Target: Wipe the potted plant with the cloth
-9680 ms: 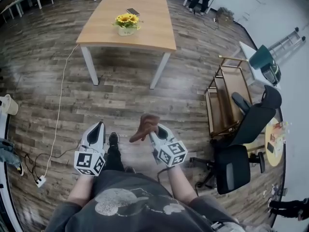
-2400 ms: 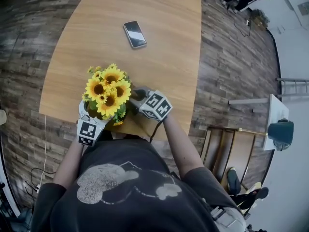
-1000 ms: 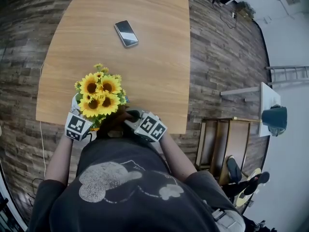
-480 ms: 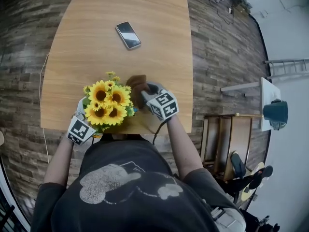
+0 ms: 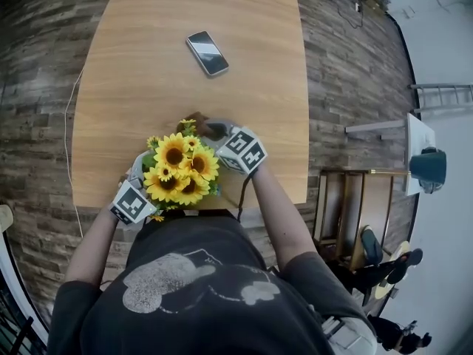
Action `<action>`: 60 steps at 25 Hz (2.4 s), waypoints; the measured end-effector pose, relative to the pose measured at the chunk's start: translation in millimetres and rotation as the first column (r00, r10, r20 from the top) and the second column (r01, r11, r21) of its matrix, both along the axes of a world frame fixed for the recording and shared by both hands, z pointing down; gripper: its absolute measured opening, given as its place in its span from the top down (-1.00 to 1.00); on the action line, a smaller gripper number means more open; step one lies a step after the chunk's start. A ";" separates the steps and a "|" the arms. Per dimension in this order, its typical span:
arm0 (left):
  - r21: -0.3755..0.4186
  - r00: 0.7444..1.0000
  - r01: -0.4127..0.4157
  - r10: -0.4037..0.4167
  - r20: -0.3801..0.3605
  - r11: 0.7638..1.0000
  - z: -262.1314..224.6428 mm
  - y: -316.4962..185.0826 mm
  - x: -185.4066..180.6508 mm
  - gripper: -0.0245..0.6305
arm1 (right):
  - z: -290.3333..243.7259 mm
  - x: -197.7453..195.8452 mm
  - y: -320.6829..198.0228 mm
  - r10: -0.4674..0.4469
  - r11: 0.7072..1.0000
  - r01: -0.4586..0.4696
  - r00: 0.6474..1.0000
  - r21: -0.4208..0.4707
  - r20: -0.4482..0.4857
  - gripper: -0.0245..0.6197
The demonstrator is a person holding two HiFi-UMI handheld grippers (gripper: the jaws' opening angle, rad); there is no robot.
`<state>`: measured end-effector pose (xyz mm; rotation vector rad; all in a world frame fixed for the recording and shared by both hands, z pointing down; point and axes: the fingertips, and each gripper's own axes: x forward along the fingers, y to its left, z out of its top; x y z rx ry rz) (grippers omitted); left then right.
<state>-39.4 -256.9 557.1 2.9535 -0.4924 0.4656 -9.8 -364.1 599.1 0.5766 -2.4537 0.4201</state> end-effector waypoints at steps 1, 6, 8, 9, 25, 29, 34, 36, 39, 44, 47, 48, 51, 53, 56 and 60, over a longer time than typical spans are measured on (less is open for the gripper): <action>0.000 1.000 -0.010 0.010 0.000 1.000 0.7 -0.2 -0.3 -0.72 | 0.1 -2.8 5.3 -0.016 1.000 0.016 1.000 -0.019 0.010 0.77; -0.011 1.000 -0.019 0.018 -0.025 1.000 1.1 -4.1 -0.1 -0.73 | 0.4 1.0 22.3 -0.022 0.998 0.024 0.999 -0.060 0.030 0.77; -0.046 0.999 0.005 -0.007 -0.044 0.999 4.8 -5.6 -2.6 -0.73 | 1.1 7.0 28.5 -0.006 0.997 0.008 1.000 -0.072 0.028 0.77; -0.072 0.998 0.026 -0.030 -0.055 0.997 9.2 -6.3 -4.2 -0.72 | 1.6 10.6 32.4 0.002 0.997 0.000 1.000 -0.076 0.026 0.77; -0.111 0.974 0.209 -0.218 -0.069 0.972 17.7 -27.3 -8.6 -0.72 | 0.6 14.9 103.2 0.118 0.988 -0.109 0.990 -0.105 0.078 0.77; -0.108 0.967 0.235 -0.243 -0.074 0.966 18.6 -28.8 -10.5 -0.72 | 1.3 5.7 119.2 0.109 0.989 -0.101 0.991 -0.109 0.071 0.77; -0.103 0.960 0.259 -0.268 -0.083 0.960 17.2 -27.5 -3.7 -0.71 | 1.0 11.0 133.3 0.153 0.983 -0.143 0.985 -0.118 0.082 0.77; -0.086 0.959 0.262 -0.269 -0.091 0.961 14.9 -26.8 -1.5 -0.69 | 1.1 22.4 132.3 0.206 0.975 -0.197 0.975 -0.099 0.084 0.77; -0.056 0.951 0.293 -0.297 -0.080 0.954 15.8 -25.5 -12.0 -0.64 | -0.6 36.3 127.6 0.283 0.958 -0.276 0.955 -0.083 0.093 0.77; -0.066 0.899 0.427 -0.432 -0.075 0.902 15.3 -16.2 -43.0 -0.64 | -8.9 56.9 126.2 0.338 0.941 -0.334 0.932 -0.058 0.129 0.77; -0.073 0.872 0.481 -0.485 -0.067 0.874 8.7 1.5 -54.0 -0.64 | -14.2 73.3 130.1 0.370 0.929 -0.370 0.919 -0.032 0.138 0.77; -0.076 0.865 0.493 -0.498 -0.065 0.867 6.1 9.8 -55.8 -0.63 | -16.2 78.1 133.8 0.379 0.925 -0.379 0.914 -0.026 0.144 0.77; -0.071 0.847 0.521 -0.526 -0.075 0.850 -5.1 34.6 -59.2 -0.62 | -22.5 88.4 148.9 0.398 0.915 -0.403 0.902 -0.008 0.165 0.77; -0.057 0.835 0.540 -0.543 -0.092 0.840 -13.9 48.5 -60.0 -0.61 | -25.6 94.3 159.3 0.408 0.910 -0.415 0.897 0.007 0.169 0.77; -0.034 0.815 0.567 -0.567 -0.118 0.823 -25.5 71.0 -55.3 -0.57 | -31.6 103.3 178.9 0.420 0.902 -0.431 0.888 0.023 0.187 0.77; -0.021 0.790 0.595 -0.589 -0.170 0.804 -47.1 105.9 -40.6 -0.42 | -45.9 116.1 212.9 0.421 0.897 -0.439 0.878 0.037 0.228 0.77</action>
